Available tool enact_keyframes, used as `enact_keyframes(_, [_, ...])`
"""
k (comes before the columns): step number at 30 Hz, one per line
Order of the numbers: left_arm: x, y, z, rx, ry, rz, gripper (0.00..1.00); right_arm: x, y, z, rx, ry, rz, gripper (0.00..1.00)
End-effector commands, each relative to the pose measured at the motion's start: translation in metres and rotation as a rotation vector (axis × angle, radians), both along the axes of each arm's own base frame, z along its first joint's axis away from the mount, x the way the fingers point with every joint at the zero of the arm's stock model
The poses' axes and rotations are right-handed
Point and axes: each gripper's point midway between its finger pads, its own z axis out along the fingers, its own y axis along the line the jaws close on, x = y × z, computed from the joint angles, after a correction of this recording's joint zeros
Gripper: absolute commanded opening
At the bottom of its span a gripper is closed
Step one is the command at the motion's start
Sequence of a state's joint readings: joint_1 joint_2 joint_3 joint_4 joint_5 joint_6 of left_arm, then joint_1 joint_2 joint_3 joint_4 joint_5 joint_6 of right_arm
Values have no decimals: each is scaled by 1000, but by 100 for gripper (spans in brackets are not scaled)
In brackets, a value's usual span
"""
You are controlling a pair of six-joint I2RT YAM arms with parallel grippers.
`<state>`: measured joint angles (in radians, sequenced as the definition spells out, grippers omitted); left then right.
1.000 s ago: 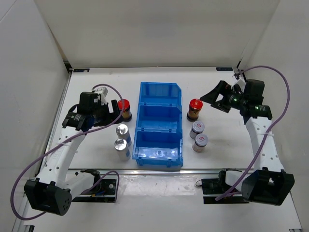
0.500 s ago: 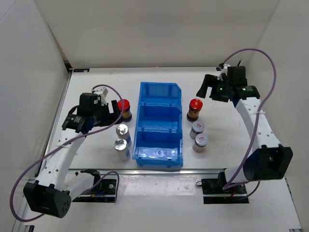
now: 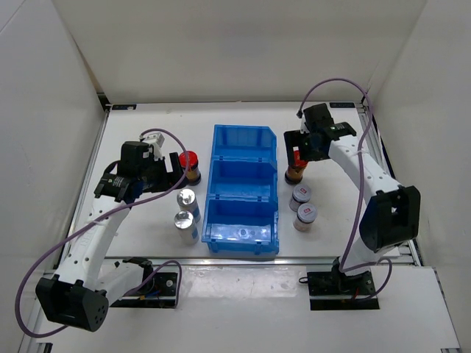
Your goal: Organize the condiment bottles
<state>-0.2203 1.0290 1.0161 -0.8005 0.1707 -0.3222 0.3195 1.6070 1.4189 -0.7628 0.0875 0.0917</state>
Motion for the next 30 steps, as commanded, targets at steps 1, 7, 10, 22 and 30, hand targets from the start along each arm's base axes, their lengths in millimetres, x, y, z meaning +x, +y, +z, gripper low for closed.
enact_keyframes(1, [-2,1,5,9,-29,-9,100,15,-6,3,-56,-32,-9,99])
enact_keyframes(7, [-7,-3,0,13,-11,-29,100,30,8,-23,-36,-11,6,86])
enact_keyframes(10, [-7,-3,-2,21,-5,-35,100,28,12,-36,-35,50,19,74])
enact_keyframes(22, [-9,-1,1,31,-20,-35,100,61,15,59,-21,-192,12,0])
enact_keyframes(30, [-9,-1,-1,41,-12,-36,100,88,82,142,61,-379,123,0])
